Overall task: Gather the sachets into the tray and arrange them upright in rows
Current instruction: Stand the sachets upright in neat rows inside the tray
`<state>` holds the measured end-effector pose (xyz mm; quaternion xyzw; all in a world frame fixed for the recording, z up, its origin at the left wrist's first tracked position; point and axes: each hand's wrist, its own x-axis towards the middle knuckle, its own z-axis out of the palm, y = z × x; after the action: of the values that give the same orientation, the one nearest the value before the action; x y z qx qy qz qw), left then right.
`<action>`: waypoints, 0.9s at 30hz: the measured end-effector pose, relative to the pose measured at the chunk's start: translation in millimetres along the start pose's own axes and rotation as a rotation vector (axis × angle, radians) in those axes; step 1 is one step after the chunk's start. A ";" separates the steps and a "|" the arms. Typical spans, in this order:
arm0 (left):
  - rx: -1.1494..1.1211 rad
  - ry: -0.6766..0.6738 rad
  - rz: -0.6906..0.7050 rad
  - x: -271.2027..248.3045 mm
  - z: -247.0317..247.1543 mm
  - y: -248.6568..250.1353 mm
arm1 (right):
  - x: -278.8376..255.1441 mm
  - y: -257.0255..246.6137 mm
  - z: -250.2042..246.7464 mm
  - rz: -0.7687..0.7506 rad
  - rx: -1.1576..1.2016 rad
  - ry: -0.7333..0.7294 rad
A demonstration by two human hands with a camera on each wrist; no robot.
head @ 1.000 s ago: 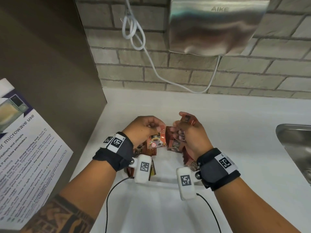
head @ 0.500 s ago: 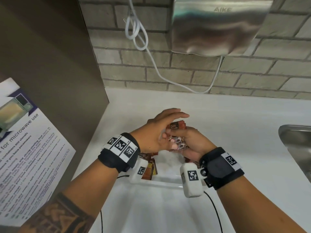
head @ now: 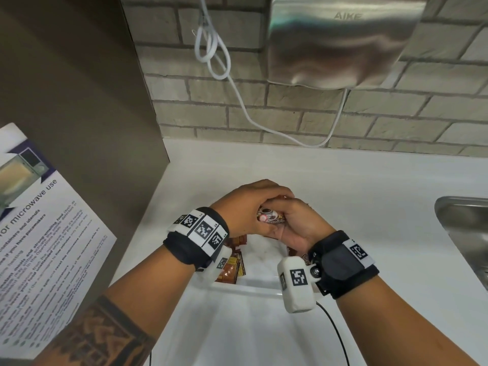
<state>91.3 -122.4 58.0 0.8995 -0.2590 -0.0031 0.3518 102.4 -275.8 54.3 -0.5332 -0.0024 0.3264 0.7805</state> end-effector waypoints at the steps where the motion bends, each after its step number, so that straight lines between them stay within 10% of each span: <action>1: 0.017 0.009 -0.009 0.2 -1.2 -2.4 | -0.7 -1.4 -0.4 -0.008 -0.036 0.010; 9: -0.007 0.101 -0.131 3.2 -12.0 -6.5 | -2.1 -2.7 -10.9 -0.214 -0.287 0.170; 14: -0.818 0.341 -0.441 11.8 -9.4 -0.8 | -8.1 -8.1 -12.5 -0.265 -0.234 0.152; 18: -1.336 0.192 -0.457 14.5 2.4 5.5 | -8.4 -6.4 -6.2 -0.308 -0.225 0.145; 27: -1.115 0.216 -0.350 10.6 7.4 2.4 | -10.7 -18.3 -19.2 -0.482 -0.688 0.485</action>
<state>98.0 -133.5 55.8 0.6035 -0.0289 -0.1053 0.7899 110.0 -301.2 65.0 -0.8053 -0.0514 -0.0171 0.5904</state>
